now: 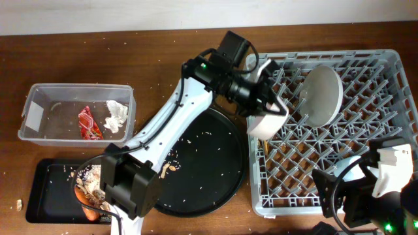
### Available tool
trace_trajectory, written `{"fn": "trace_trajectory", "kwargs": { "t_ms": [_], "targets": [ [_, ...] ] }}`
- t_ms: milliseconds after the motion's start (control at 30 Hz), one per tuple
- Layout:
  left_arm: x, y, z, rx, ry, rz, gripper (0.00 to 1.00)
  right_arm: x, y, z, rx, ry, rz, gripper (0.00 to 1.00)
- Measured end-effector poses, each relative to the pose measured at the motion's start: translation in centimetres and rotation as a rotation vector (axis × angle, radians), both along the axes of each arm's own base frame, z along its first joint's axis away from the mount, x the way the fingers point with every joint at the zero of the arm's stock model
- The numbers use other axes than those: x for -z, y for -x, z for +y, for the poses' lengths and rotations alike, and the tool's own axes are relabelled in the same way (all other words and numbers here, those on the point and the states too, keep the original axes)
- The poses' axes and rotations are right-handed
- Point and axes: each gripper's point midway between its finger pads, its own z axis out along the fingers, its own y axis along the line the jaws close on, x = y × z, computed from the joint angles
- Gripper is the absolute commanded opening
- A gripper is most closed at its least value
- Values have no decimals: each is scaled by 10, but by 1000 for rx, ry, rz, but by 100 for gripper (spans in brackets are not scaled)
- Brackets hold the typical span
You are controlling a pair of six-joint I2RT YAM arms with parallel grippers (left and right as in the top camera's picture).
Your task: Sort waste into correct bins and load items into the dishwasher rack
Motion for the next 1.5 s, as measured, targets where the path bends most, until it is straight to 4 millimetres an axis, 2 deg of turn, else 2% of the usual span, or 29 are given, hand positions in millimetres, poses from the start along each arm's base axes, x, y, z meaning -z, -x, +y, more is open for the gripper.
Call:
{"fn": "trace_trajectory", "kwargs": {
  "t_ms": [33, 67, 100, 133, 167, 200, 233, 267, 300, 367, 400, 433, 500, 533, 567, 600, 667, 700, 800, 833, 867, 967, 1000, 1133, 1333, 1400, 1433, 1467, 1500],
  "targets": [
    [15, 5, 10, -12, -96, -14, 1, 0, 0, 0, 0, 1, 0, 98],
    [26, 4, 36, -51, -226, -65, 0, 0, 0, 0, 0, 0, -1, 99],
    [13, -2, 67, -102, -294, -162, 1, 0, 0, 0, 0, 2, 1, 99],
    [-19, -3, 103, -168, -320, -262, 0, 0, 1, 0, -1, 2, 1, 98],
    [-48, 2, 138, -242, -347, -349, 1, 0, 0, 0, 0, 2, 1, 98],
    [-70, 13, 164, -304, -376, -433, 1, 0, 0, 0, 0, 0, -1, 98],
    [-79, 31, 184, -347, -404, -507, 0, 0, 1, 0, 0, 2, 1, 98],
    [-71, 33, 189, -378, -400, -552, 0, 0, 1, 0, -1, 2, 2, 98],
    [-29, 34, 188, -371, -409, -518, 0, 0, 0, 0, 0, 1, 1, 98],
    [-11, 9, 157, -384, -151, -554, 0, 0, 1, -1, 1, 2, 2, 98],
    [8, 5, 149, -400, -26, -476, 0, 0, 1, 0, -1, 1, 3, 99],
    [6, -1, 142, -423, 60, -478, 0, 1, 1, -1, 0, 3, 3, 98],
    [-35, 2, 116, -443, 358, -535, 0, 0, 1, 0, -1, 1, 2, 98],
    [-44, 12, 107, -436, 418, -502, 0, 0, 0, 0, 0, 1, 1, 98],
    [-39, 24, 89, -401, 449, -418, 0, 0, 0, 0, 0, 2, 2, 98],
    [-23, 28, 68, -367, 465, -358, 0, 0, 0, 0, -1, 1, 2, 99],
    [-3, 29, 43, -326, 537, -318, 0, 1, 1, 0, -2, 3, 6, 98],
    [21, 24, 32, -332, 534, -238, 0, 1, 1, 0, -4, 2, 6, 98],
    [33, 15, 26, -336, 638, -170, 0, 1, 1, 1, -5, -2, 5, 99],
    [50, 8, 17, -335, 632, -131, 1, 1, 1, 1, -5, -1, 6, 98],
    [55, 7, 13, -334, 624, -109, 1, 1, 1, 1, -5, -1, 6, 98],
    [35, 9, -12, -316, 671, -102, 1, 1, 1, 1, -9, -4, 8, 98],
    [31, 5, -16, -326, 671, -97, 5, 1, 2, 2, -15, -7, 10, 98],
    [43, -8, -20, -390, 608, -41, 11, 1, 2, 3, -17, -9, 12, 98],
    [54, -8, -25, -404, 565, -16, 14, 1, 2, 3, -17, -9, 12, 98],
    [54, -8, -25, -405, 566, -17, 20, 1, 2, 3, -18, -9, 12, 98],
    [54, -8, -25, -404, 566, -17, 81, 1, 2, 3, -17, -9, 12, 98],
    [54, -8, -25, -402, 568, -30, 98, 1, 2, 3, -17, -9, 12, 99],
    [54, -6, -25, -387, 571, -62, 68, 1, 2, 3, -18, -9, 12, 99]
  ]
}}
